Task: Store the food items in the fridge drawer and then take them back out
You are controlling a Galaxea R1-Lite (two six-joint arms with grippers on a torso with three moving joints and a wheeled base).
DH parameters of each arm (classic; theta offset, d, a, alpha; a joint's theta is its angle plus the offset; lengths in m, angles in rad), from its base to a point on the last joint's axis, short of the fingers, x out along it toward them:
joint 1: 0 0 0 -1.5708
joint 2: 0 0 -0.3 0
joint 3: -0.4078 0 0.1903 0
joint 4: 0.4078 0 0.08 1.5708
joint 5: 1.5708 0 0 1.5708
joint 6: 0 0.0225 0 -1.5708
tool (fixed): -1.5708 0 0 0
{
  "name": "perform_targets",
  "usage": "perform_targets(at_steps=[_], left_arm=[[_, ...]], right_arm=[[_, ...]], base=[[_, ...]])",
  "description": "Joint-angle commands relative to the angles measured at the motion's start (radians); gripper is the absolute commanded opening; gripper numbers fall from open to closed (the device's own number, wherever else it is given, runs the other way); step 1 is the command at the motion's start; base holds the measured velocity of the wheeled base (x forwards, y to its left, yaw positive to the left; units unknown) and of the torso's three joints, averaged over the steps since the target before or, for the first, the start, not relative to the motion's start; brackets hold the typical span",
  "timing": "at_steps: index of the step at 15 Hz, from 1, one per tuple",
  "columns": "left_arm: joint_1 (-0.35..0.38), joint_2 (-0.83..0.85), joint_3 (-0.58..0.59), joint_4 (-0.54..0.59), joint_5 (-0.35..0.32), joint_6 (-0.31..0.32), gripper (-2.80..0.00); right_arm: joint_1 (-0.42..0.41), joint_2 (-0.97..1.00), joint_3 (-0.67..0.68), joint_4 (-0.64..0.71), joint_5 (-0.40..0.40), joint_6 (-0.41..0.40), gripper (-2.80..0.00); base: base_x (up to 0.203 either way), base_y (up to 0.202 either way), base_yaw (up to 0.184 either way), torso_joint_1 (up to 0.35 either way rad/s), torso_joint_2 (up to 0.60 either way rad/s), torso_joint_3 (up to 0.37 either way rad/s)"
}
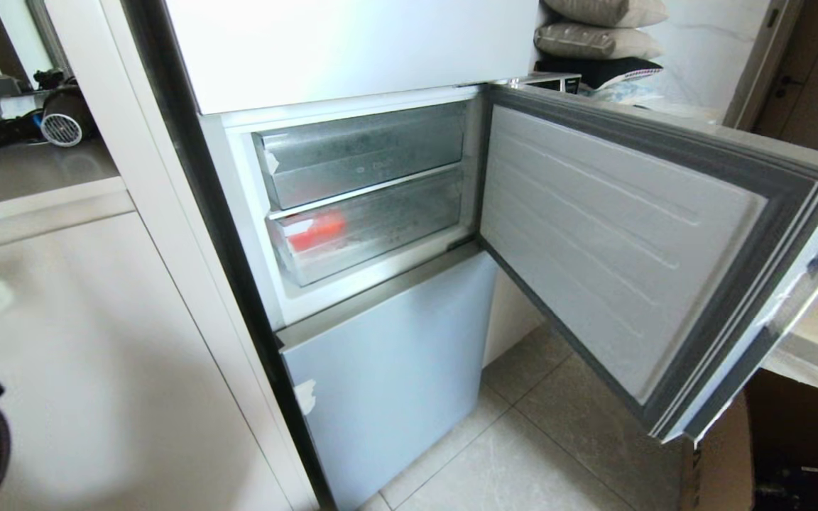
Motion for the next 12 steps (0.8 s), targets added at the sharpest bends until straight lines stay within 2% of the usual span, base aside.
perform_targets(at_steps=[1,4,6,7,8,10,12], left_arm=[[0.137,-0.225,0.048,0.095,-0.015,0.005,-2.8],[0.194,-0.521,0.19,0.385,-0.13,0.042,-2.8],[0.205,-0.573,0.361,0.506,-0.225,0.062,-2.8],[0.191,-0.553,0.403,0.548,-0.262,0.067,-2.8],[0.147,-0.544,0.405,0.572,-0.28,0.07,-2.8],[0.014,-0.556,0.399,0.592,-0.281,0.057,-2.8],[0.003,-0.568,0.403,0.579,-0.262,-0.016,-2.8]], right_arm=[[0.0,0.0,0.0,0.0,0.0,0.0,-2.8],[0.0,0.0,0.0,0.0,0.0,-0.002,-2.8],[0.0,0.0,0.0,0.0,0.0,-0.001,-2.8],[0.0,0.0,0.0,0.0,0.0,-0.002,-2.8],[0.0,0.0,0.0,0.0,0.0,-0.002,-2.8],[0.0,0.0,0.0,0.0,0.0,-0.002,-2.8],[0.0,0.0,0.0,0.0,0.0,-0.002,-2.8]], base=[[0.0,0.0,0.0,0.0,0.0,0.0],[0.0,0.0,0.0,0.0,0.0,0.0],[0.0,0.0,0.0,0.0,0.0,0.0],[0.0,0.0,0.0,0.0,0.0,0.0],[0.0,0.0,0.0,0.0,0.0,0.0],[0.0,0.0,0.0,0.0,0.0,0.0],[0.0,0.0,0.0,0.0,0.0,0.0]])
